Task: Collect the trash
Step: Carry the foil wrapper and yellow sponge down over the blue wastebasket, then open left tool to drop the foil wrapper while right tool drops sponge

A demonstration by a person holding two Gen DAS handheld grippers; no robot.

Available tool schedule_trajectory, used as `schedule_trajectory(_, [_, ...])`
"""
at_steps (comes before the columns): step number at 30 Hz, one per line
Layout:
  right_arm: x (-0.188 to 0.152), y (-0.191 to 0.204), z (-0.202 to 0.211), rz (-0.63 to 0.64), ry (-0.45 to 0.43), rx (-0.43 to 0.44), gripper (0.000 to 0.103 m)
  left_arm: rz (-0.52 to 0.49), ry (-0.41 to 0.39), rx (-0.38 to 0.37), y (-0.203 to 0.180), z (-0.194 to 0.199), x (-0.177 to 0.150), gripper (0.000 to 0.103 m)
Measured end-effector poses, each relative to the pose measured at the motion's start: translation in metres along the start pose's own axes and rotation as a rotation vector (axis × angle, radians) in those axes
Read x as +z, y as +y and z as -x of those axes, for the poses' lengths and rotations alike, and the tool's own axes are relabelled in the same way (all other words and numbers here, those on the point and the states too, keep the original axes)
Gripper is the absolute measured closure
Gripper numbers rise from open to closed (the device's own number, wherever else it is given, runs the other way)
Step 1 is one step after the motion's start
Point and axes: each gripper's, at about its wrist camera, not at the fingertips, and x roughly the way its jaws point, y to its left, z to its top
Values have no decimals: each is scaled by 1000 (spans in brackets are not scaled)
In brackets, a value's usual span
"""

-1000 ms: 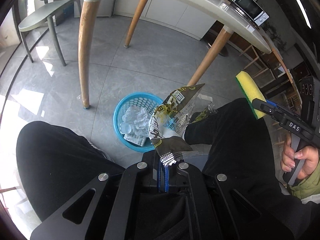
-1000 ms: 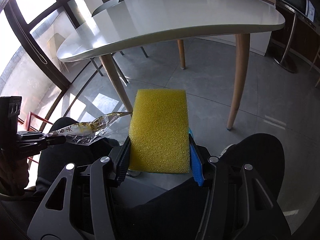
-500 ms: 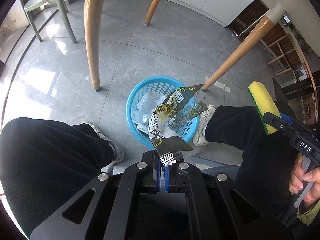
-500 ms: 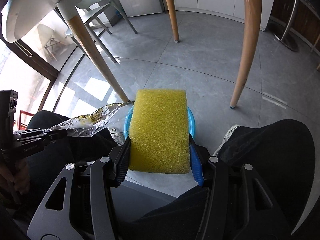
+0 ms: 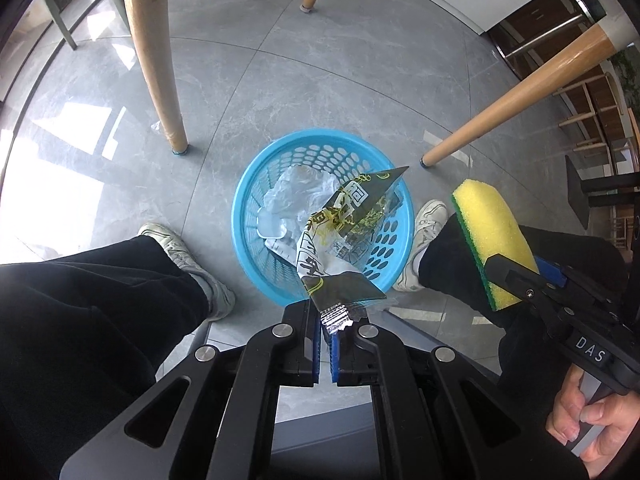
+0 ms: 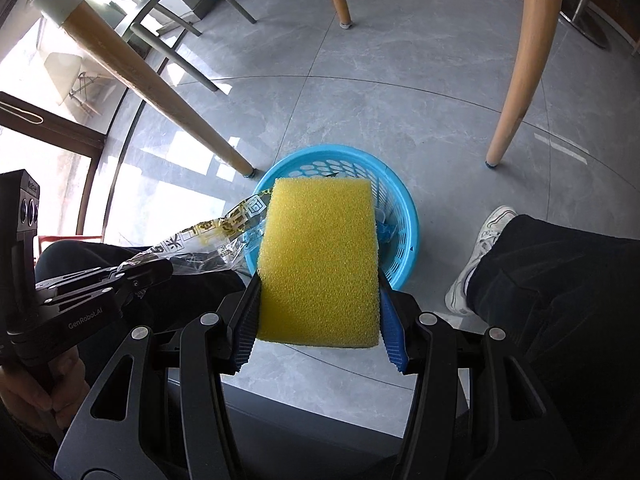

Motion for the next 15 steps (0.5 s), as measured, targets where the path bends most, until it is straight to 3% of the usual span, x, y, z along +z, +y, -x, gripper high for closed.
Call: schedule_trajectory(15, [25,-18,-86,-77,156,-12,51,15,122,64,5,-82,41,100])
